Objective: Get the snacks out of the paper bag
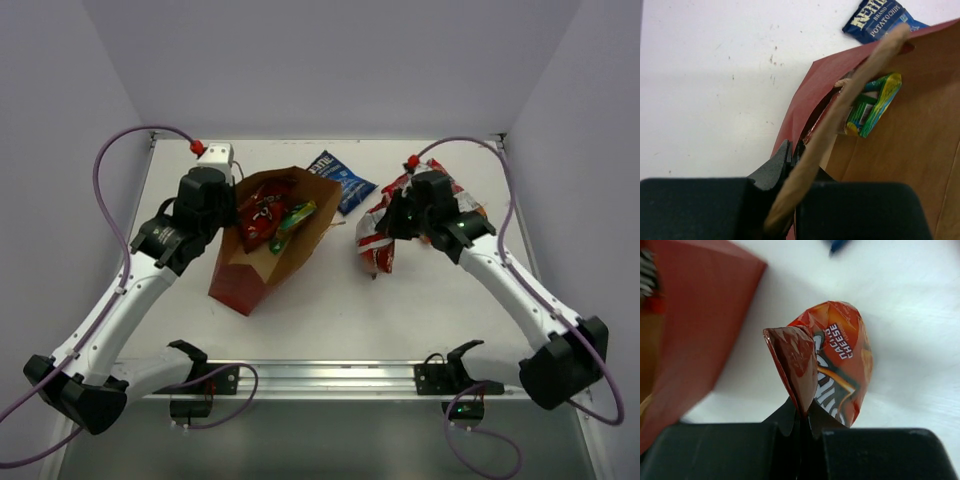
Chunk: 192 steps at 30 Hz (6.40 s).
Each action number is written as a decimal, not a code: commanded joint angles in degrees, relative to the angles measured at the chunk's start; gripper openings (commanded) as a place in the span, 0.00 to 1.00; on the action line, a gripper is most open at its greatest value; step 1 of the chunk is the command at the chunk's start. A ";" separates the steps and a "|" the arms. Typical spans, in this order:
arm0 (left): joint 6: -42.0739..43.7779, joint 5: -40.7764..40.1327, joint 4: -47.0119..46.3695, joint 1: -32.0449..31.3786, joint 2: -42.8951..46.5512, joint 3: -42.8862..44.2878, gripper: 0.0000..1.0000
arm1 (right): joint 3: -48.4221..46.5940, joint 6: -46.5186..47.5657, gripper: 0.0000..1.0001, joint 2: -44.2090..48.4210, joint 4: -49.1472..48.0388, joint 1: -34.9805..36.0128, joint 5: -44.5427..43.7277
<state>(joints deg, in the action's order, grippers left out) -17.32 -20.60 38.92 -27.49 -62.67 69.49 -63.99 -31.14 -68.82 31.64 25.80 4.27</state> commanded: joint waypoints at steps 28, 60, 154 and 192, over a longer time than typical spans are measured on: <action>3.00 3.63 -4.46 1.38 0.10 1.34 0.00 | -13.42 5.29 0.70 -3.70 6.94 0.47 -2.95; -0.52 10.23 -4.90 1.12 0.45 3.63 0.00 | -39.20 -21.86 0.76 -32.52 -2.02 21.04 2.06; -0.70 2.67 -5.96 1.73 -2.28 -0.06 0.00 | -27.02 -10.18 0.00 9.91 -7.12 1.01 2.24; 3.17 4.51 -5.08 8.85 2.38 0.29 0.00 | 23.72 -3.75 0.00 -8.79 -19.96 -6.64 9.53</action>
<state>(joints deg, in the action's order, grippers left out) -15.20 -17.61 36.99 -19.09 -61.47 68.55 -41.74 -35.00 -78.08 7.97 19.14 17.19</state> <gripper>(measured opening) 0.024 0.014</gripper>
